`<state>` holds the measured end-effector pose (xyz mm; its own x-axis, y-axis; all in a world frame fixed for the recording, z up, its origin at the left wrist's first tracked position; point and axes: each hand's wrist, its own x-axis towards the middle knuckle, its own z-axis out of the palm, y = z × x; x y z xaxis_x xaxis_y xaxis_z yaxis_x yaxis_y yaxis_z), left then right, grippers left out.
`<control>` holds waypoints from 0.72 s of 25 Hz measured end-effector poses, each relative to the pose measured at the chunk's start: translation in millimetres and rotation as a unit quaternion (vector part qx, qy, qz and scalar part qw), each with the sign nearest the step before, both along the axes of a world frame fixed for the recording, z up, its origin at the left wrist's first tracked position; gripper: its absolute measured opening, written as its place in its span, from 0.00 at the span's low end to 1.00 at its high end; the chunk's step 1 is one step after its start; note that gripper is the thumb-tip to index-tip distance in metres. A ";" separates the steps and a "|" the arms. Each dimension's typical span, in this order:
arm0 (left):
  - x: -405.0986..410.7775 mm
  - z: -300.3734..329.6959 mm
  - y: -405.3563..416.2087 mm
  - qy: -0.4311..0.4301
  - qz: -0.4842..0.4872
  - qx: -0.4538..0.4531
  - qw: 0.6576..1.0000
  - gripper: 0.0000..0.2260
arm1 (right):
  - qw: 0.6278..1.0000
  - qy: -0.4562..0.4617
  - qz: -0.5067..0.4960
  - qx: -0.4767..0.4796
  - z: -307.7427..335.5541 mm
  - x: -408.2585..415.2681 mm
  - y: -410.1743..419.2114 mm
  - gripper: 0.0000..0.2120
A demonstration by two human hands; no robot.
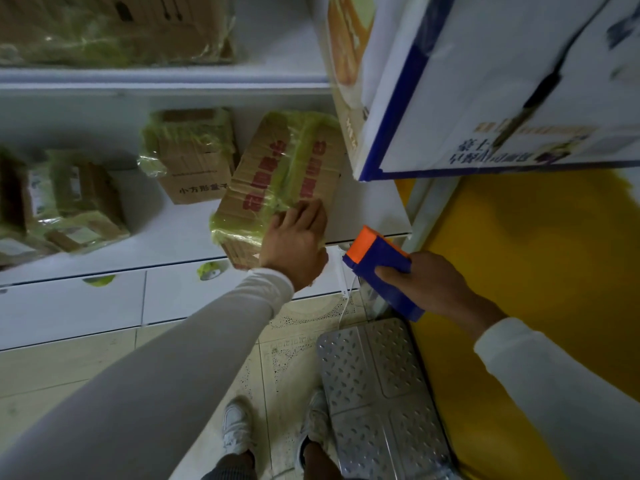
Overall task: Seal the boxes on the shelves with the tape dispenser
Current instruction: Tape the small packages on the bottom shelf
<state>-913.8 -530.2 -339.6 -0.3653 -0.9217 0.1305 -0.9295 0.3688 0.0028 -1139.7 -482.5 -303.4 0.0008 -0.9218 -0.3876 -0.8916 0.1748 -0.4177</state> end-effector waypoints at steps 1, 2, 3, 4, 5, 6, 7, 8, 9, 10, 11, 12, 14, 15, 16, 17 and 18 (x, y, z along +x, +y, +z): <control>5.7 0.0 1.3 0.013 -0.015 -0.004 1.000 0.28 | 0.999 -0.028 -0.007 -0.015 4.0 -2.6 3.0 0.21; 11.8 0.2 3.9 0.022 -0.035 -0.003 0.999 0.28 | 0.998 -0.053 -0.011 -0.031 7.3 -4.1 7.4 0.21; 19.6 1.3 7.2 0.025 -0.062 0.000 0.998 0.28 | 0.996 -0.074 -0.012 -0.046 10.2 -3.7 12.2 0.21; 28.3 2.1 10.1 0.023 -0.096 -0.001 0.995 0.28 | 0.994 -0.094 -0.010 -0.056 13.2 -2.4 16.8 0.20; 37.6 3.3 12.6 0.017 -0.129 -0.001 0.991 0.28 | 0.992 -0.112 -0.009 -0.059 15.9 -0.7 21.2 0.18; 47.1 5.4 14.0 0.006 -0.159 0.005 0.987 0.27 | 0.990 -0.126 -0.008 -0.059 18.9 1.8 24.6 0.16; 56.1 6.7 15.2 -0.006 -0.184 0.016 0.983 0.27 | 0.989 -0.135 -0.007 -0.058 20.9 4.6 28.0 0.15; 65.4 8.9 14.8 -0.014 -0.203 0.028 0.979 0.26 | 0.988 -0.141 -0.006 -0.058 23.2 9.5 30.9 0.15; 74.5 10.8 12.7 -0.017 -0.212 0.038 0.976 0.26 | 0.988 -0.144 -0.005 -0.057 25.1 13.8 33.1 0.14; 83.4 11.6 9.4 -0.020 -0.211 0.049 0.976 0.25 | 0.988 -0.145 -0.004 -0.057 26.9 18.2 34.6 0.13; 93.0 12.3 5.1 -0.028 -0.202 0.058 0.977 0.25 | 0.987 -0.149 -0.002 -0.059 29.0 23.1 36.2 0.14; 103.3 12.4 0.1 -0.036 -0.190 0.059 0.979 0.25 | 0.986 -0.154 -0.001 -0.066 31.2 27.8 37.6 0.17; 125.7 14.7 -10.3 -0.023 -0.162 0.059 0.985 0.26 | 0.984 -0.159 -0.002 -0.080 34.0 37.1 40.3 0.22; 136.0 17.0 -15.0 -0.002 -0.144 0.058 0.988 0.26 | 0.984 -0.159 -0.004 -0.085 34.7 40.2 41.5 0.22; 144.6 19.1 -19.7 0.022 -0.123 0.056 0.991 0.26 | 0.983 -0.162 -0.007 -0.088 35.9 42.7 43.1 0.21; 150.5 20.9 -23.1 0.038 -0.098 0.055 0.993 0.25 | 0.982 -0.166 -0.011 -0.089 37.5 44.6 44.6 0.19; 152.2 22.6 -25.2 0.048 -0.074 0.055 0.995 0.23 | 0.981 -0.172 -0.019 -0.087 39.8 46.2 46.4 0.16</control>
